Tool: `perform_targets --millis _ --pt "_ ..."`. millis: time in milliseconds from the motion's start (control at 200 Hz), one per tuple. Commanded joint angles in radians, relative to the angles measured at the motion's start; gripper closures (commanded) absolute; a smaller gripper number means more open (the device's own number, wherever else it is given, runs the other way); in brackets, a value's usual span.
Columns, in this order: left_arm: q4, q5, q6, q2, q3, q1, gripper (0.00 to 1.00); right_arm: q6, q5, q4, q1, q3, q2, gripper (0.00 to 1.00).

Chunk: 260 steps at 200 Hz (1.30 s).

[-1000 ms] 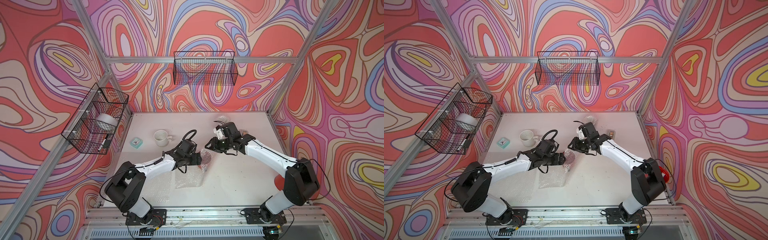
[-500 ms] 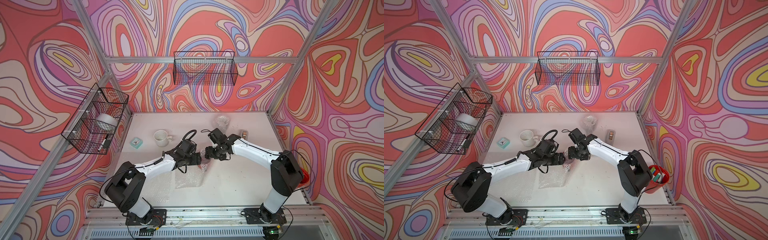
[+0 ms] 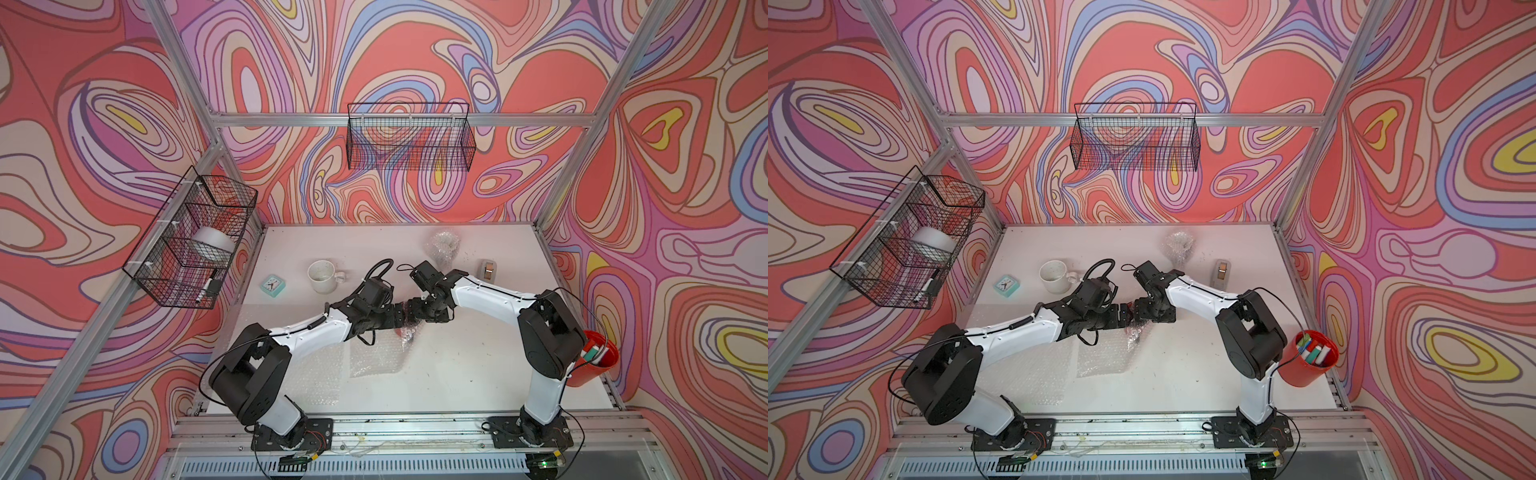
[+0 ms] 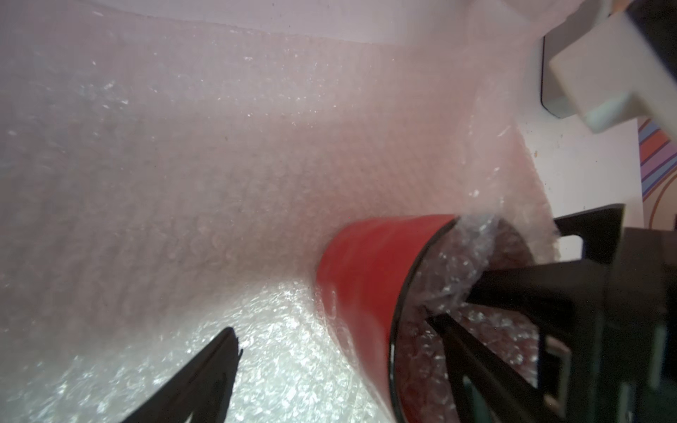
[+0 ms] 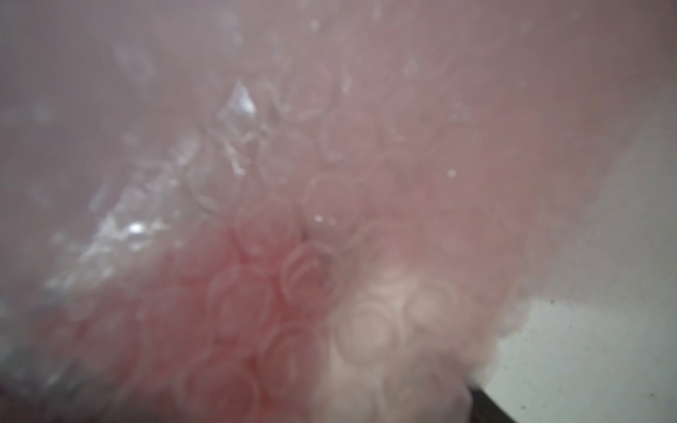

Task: Wrap mugs in bubble wrap
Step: Wrap the mug in bubble wrap.

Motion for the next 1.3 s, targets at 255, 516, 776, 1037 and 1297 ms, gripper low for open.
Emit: perform_targets --millis 255,516,776,1037,1297 --pt "-0.067 -0.049 -0.016 0.081 0.066 -0.003 0.11 -0.015 -0.010 0.158 -0.165 -0.137 -0.290 0.20" --pt "-0.074 -0.034 -0.009 0.089 0.076 -0.003 0.11 -0.037 -0.086 0.151 -0.360 -0.016 -0.111 0.09" --pt "-0.076 -0.039 -0.016 0.086 0.074 -0.003 0.11 -0.015 -0.057 0.161 -0.365 0.110 0.047 0.09" --pt "-0.083 -0.036 -0.012 0.088 0.082 -0.004 0.12 0.025 0.028 0.120 -0.366 0.223 0.159 0.16" --pt "-0.088 -0.037 -0.014 0.089 0.078 -0.003 0.12 0.023 0.009 0.073 -0.365 0.299 0.203 0.35"
